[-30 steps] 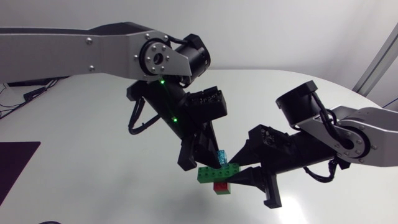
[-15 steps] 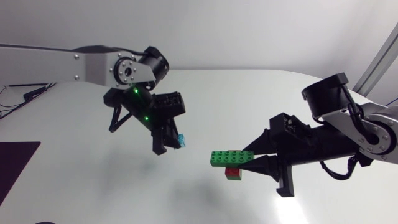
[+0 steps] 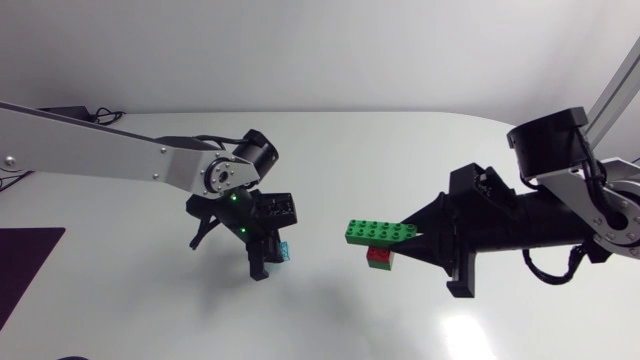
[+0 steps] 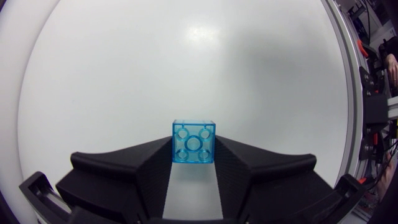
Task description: Separate the duplo bricks
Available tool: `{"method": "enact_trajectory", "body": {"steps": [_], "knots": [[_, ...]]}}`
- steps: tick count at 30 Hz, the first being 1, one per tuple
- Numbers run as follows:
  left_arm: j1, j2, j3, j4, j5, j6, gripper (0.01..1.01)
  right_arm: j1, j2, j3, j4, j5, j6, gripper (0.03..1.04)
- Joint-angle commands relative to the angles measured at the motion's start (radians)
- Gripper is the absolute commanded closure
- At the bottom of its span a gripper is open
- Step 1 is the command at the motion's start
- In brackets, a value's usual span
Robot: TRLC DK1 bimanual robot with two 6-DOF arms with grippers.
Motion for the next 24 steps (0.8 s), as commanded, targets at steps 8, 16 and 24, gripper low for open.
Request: {"method": "enact_trajectory", "body": {"steps": [8,16,24], "knots": [[-0.019,0.036,-0.054,0.027,-0.04,-0.025,0.484,-0.008,-0.043,-0.027,0.04,-0.006,0.085,0.91],[-0.026,0.017,-0.064,0.045,-0.043,-0.06,0.348,-0.013,-0.063,-0.041,0.085,0.003,0.171,0.91],[-0.029,-0.118,0.041,0.122,-0.012,-0.317,0.315,-0.108,-0.056,-0.015,0.204,0.028,0.378,0.9]]}}
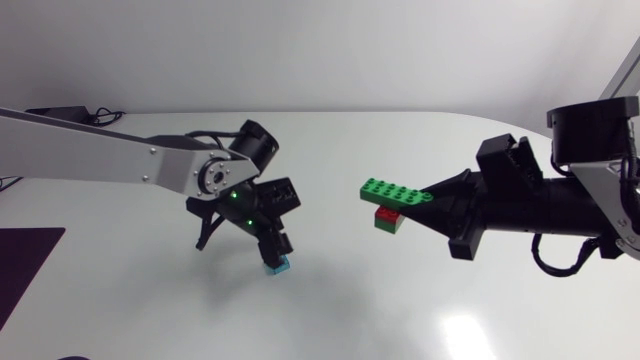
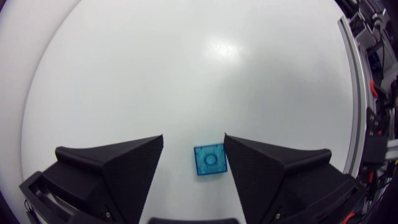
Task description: Separate the duplo bricks
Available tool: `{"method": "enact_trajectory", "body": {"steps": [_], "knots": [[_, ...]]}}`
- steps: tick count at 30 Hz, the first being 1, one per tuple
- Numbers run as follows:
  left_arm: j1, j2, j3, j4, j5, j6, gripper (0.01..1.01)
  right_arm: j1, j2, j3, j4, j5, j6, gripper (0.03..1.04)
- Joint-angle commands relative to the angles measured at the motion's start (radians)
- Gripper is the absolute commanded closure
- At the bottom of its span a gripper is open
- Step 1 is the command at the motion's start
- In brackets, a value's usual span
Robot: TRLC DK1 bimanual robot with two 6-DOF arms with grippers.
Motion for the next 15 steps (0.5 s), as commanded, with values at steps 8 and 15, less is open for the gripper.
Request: {"method": "enact_trajectory", "body": {"steps": [8,15], "knots": [[-0.048,-0.122,0.15,0.114,0.038,-0.329,0.315,-0.047,0.053,0.064,0.11,0.075,0.267,0.89],[-0.072,-0.082,0.232,0.114,0.099,-0.421,0.316,-0.001,0.111,0.117,0.156,0.184,0.342,0.89]]}}
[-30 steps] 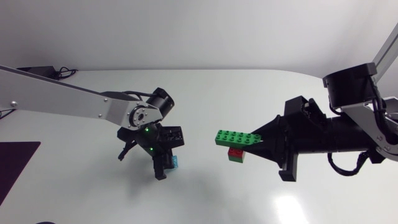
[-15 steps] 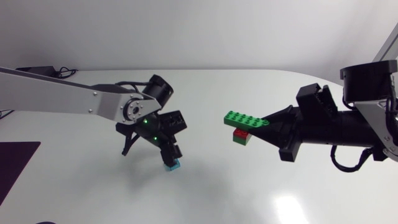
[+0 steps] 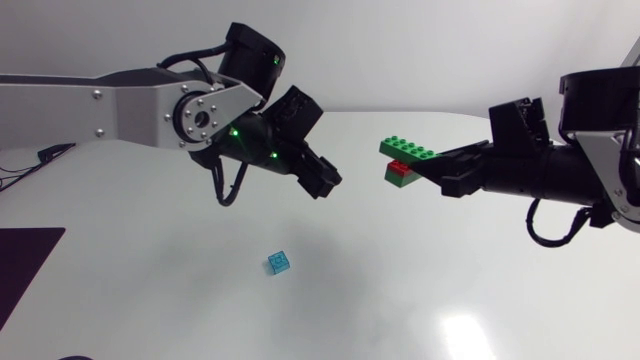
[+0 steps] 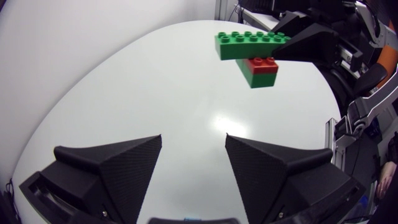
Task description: Separate the duplo bricks
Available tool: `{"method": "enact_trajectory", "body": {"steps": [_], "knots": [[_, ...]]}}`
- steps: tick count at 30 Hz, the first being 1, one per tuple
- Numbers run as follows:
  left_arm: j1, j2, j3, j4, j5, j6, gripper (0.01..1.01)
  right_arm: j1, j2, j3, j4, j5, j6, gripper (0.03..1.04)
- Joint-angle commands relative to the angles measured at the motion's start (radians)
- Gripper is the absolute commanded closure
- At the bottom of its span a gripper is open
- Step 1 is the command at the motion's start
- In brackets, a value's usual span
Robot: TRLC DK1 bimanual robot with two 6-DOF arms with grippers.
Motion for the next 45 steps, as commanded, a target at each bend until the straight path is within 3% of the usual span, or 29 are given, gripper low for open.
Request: {"method": "enact_trajectory", "body": {"steps": [1,7,18,26,45], "knots": [[-0.008,0.034,0.059,0.003,0.021,-0.072,0.316,0.018,0.05,0.036,0.033,0.031,0.061,0.89],[-0.029,0.068,0.085,0.072,0.042,-0.147,0.32,0.014,0.178,0.104,0.085,0.048,0.173,0.89],[-0.077,0.137,0.071,0.204,0.042,-0.181,0.32,-0.046,0.339,0.217,0.088,-0.125,0.321,0.89],[-0.066,0.149,0.05,0.306,0.016,-0.207,0.323,-0.048,0.36,0.236,0.06,-0.176,0.346,0.89],[-0.094,0.186,0.037,0.405,-0.073,-0.241,0.341,-0.028,0.363,0.271,0.02,-0.179,0.377,0.89]]}}
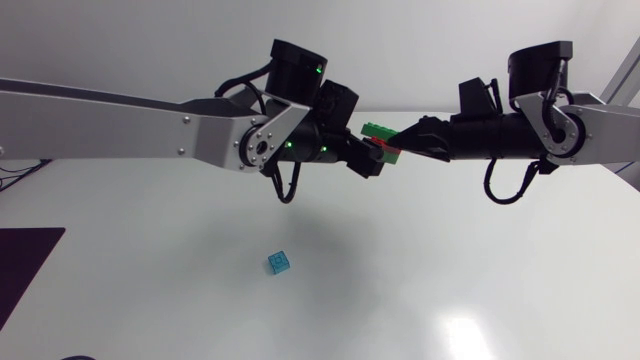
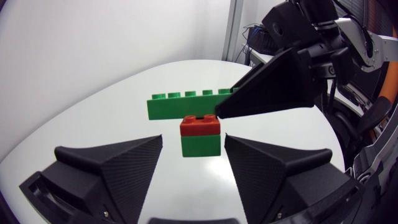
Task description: Separate the duplo bricks
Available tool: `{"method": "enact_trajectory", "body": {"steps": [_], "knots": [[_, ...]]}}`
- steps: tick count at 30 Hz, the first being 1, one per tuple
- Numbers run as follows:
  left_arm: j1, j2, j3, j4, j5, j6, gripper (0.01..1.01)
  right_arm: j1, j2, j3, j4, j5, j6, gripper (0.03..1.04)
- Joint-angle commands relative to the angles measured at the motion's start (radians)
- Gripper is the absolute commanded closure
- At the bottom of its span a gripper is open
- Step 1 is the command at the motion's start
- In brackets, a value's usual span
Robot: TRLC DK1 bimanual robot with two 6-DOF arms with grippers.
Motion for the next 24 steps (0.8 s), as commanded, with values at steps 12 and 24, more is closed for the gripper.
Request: {"method": "enact_trajectory", "body": {"steps": [12,24], "knots": [[-0.053,0.053,-0.01,0.053,-0.045,-0.054,0.431,0.013,0.002,0.021,-0.012,-0.011,0.035,0.89],[-0.062,0.087,0.02,0.063,-0.057,-0.062,0.502,0.016,-0.006,0.014,-0.012,-0.02,0.033,0.89]]}}
